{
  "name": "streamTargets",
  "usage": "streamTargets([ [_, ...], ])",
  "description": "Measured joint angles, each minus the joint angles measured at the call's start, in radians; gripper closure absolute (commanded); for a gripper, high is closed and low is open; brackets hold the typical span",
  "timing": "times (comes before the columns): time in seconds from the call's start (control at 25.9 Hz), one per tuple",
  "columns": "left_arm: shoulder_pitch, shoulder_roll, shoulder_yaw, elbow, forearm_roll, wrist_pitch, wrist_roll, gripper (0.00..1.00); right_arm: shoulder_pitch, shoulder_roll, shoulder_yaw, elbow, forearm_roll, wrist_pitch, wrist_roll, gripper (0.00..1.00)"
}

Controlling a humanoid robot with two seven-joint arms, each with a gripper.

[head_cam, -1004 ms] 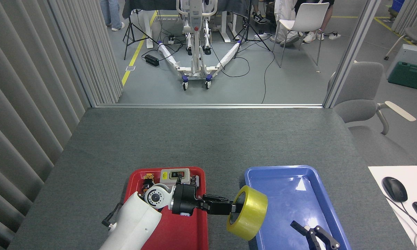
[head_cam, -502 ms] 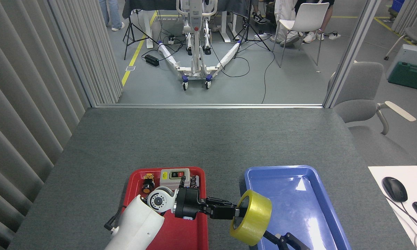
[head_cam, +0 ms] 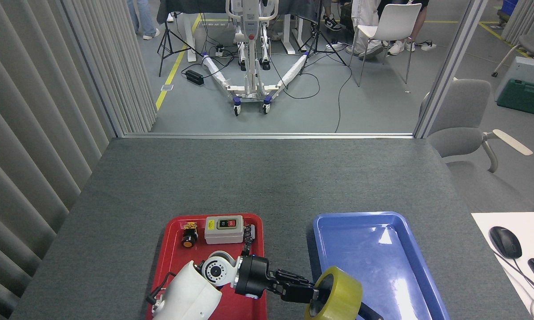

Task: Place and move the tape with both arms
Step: 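Bring the right gripper up under the held tape roll, then release the tape roll from the left gripper into the blue tray, then grasp the tape roll with the right gripper and slide it nearer the robot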

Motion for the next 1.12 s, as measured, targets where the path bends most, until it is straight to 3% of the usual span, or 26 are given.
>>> streamTargets([
  [0.08, 0.004, -0.006, -0.001, 0.001, -0.008, -0.002, 0.000, 0.97, 0.002, 0.000, 0.007, 0.000, 0.009, 0.002, 0.001, 0.62],
  [0.15, 0.004, -0.008, -0.001, 0.002, -0.013, -0.003, 0.000, 0.82, 0.004, -0.001, 0.012, 0.000, 0.014, 0.002, 0.001, 0.77],
  [0.31, 0.003, -0.008, 0.004, 0.008, -0.017, -0.003, -0.004, 0.47, 0.004, -0.007, 0.012, 0.000, 0.017, 0.003, 0.002, 0.99],
  [0.35, -0.001, -0.007, 0.009, 0.010, -0.015, -0.003, -0.007, 0.36, 0.003, -0.008, 0.011, 0.000, 0.018, 0.005, 0.005, 1.00],
  [0.42, -0.018, -0.004, 0.034, 0.013, -0.011, 0.000, -0.008, 0.02, 0.003, -0.010, 0.008, 0.000, 0.018, 0.009, 0.004, 1.00],
  [0.54, -0.040, 0.004, 0.076, 0.014, -0.007, 0.000, -0.009, 0.01, 0.002, -0.010, -0.006, 0.000, 0.018, 0.009, -0.002, 1.00],
  [0.62, -0.053, 0.019, 0.109, 0.013, -0.004, 0.005, 0.082, 0.01, 0.008, -0.010, -0.024, 0.002, 0.018, -0.004, -0.004, 1.00],
  [0.93, 0.014, 0.155, 0.189, -0.050, -0.022, 0.084, 0.259, 0.01, -0.006, -0.040, -0.124, 0.016, 0.008, -0.002, -0.002, 1.00],
  [1.0, 0.053, 0.208, 0.214, -0.099, -0.092, 0.112, 0.388, 0.01, -0.040, -0.055, -0.134, 0.033, 0.007, 0.001, -0.001, 1.00],
  [1.12, 0.139, 0.283, 0.269, -0.214, -0.330, 0.176, 0.664, 0.01, -0.109, -0.081, -0.136, 0.077, 0.000, 0.055, 0.018, 1.00],
])
